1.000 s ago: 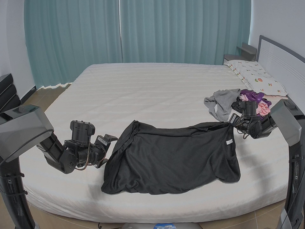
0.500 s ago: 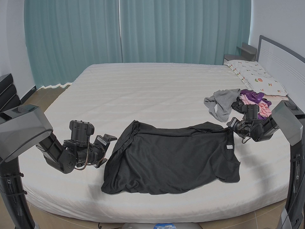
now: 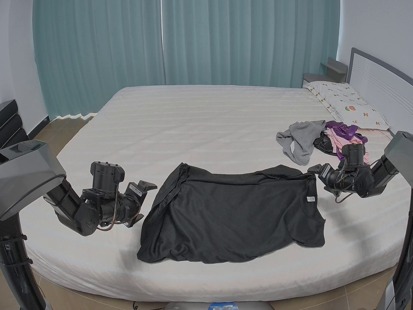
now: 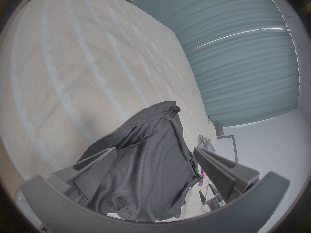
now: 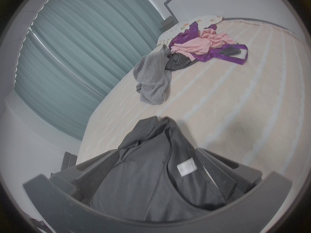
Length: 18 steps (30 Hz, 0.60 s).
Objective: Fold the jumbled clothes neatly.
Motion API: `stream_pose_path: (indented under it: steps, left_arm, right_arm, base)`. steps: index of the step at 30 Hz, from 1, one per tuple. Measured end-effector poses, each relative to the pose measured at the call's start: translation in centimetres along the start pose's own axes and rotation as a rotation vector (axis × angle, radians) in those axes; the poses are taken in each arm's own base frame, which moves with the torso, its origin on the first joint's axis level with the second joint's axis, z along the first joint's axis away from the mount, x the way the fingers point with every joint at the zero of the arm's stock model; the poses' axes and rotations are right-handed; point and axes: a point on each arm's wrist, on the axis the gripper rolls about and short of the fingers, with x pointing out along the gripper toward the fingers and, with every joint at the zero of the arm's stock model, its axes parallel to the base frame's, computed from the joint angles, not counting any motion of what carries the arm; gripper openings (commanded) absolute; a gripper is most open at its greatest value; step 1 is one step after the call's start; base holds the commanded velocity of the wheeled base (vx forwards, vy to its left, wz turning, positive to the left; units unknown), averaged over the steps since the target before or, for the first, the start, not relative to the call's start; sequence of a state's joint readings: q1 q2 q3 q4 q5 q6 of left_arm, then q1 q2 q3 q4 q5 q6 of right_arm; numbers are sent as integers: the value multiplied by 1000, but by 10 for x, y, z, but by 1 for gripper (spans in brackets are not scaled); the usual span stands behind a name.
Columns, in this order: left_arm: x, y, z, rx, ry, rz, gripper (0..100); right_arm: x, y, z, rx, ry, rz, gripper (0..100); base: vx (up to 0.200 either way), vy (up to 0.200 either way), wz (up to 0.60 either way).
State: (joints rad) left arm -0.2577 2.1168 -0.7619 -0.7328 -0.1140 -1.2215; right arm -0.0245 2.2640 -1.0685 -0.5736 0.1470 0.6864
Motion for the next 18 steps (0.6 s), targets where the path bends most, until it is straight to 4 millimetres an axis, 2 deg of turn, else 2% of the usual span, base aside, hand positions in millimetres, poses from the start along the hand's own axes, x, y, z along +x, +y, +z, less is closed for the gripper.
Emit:
stream_pose_path:
  steps: [2, 11, 18]
  left_arm:
    - [-2, -1, 0, 1, 0, -3, 100]
    - [-11, 0, -2, 2, 2, -2, 100]
    - [-20, 2, -6, 3, 10, 2, 100]
  right_arm:
    - [-12, -3, -5, 18, 10, 14, 100]
    - [-58, -8, -30, 124, -50, 133, 100]
    - [-76, -11, -53, 184, -16, 169, 100]
  base:
    - [0, 0, 0]
    - [-200, 0, 0]
    - [0, 0, 0]
